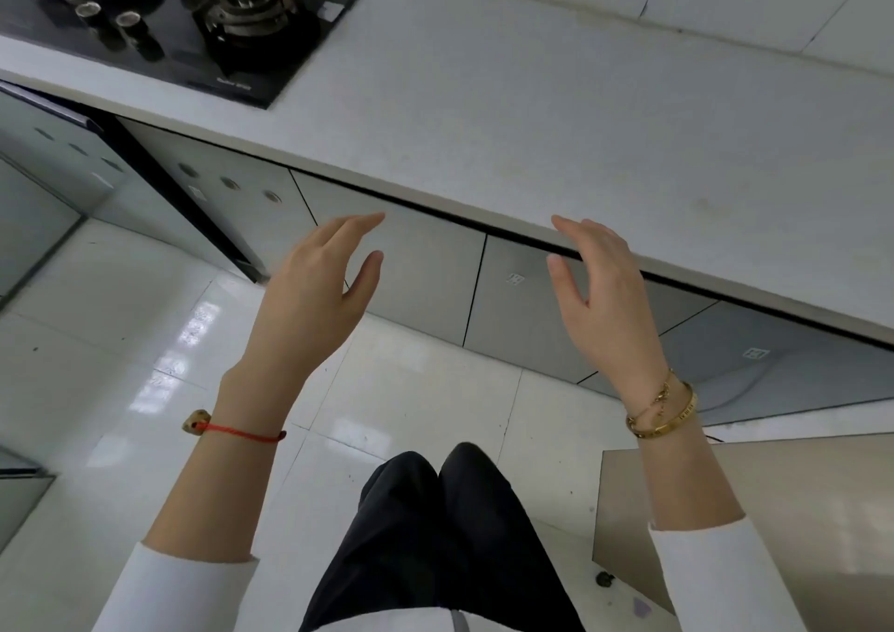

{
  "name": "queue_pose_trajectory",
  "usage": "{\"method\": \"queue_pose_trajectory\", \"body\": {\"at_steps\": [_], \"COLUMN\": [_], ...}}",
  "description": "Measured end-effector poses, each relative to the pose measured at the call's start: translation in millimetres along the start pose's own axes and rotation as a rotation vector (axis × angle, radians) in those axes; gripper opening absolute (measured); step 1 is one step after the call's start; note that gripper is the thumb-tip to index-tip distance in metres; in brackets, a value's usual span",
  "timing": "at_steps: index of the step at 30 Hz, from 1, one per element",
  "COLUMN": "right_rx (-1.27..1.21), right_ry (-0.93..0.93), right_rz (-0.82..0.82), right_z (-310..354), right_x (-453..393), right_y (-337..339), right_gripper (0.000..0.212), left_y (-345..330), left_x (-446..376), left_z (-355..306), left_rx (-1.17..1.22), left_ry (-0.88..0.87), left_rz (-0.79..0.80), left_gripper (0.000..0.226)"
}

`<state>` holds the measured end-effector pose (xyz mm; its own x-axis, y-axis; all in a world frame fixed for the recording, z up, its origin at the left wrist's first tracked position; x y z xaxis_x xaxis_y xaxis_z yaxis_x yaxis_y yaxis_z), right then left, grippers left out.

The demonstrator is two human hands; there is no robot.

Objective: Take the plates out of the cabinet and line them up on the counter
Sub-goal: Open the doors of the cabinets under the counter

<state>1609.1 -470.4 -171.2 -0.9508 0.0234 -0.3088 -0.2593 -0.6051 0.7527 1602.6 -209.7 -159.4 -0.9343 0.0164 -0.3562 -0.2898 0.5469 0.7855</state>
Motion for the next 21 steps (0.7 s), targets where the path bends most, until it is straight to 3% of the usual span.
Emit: {"method": "queue_pose_trajectory", "body": {"at_steps": [13, 21], "right_rx": [0.058, 0.144], "right_ry": [0.137, 0.24], "right_rz": [-0.137, -0.236], "right_z": [-113.7, -168.1], "right_x": [38.5, 58.1], "right_y": [-163.4, -228.3], "right_gripper": [0.039, 0.04], "left_y": [-173.2, -249.2], "left_x": [55.1, 83.0], "left_z": [115.8, 153.6], "left_rx": [-0.01, 0.015], "left_ry": [-0.08, -0.2], "left_rz": [-0.038, -0.129], "left_gripper": [0.038, 0.039]}}
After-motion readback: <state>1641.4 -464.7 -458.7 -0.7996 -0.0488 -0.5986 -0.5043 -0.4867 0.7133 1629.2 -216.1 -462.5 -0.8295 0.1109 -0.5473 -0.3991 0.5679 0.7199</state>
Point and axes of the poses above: each hand's wrist, its own x-axis away from the middle knuckle, its own y-axis out of the back of the hand, z = x × y, the point moved 7 cm from there along -x, towards the middle knuckle, and after that the axes turned 8 degrees about -z, right-handed, at the moved point
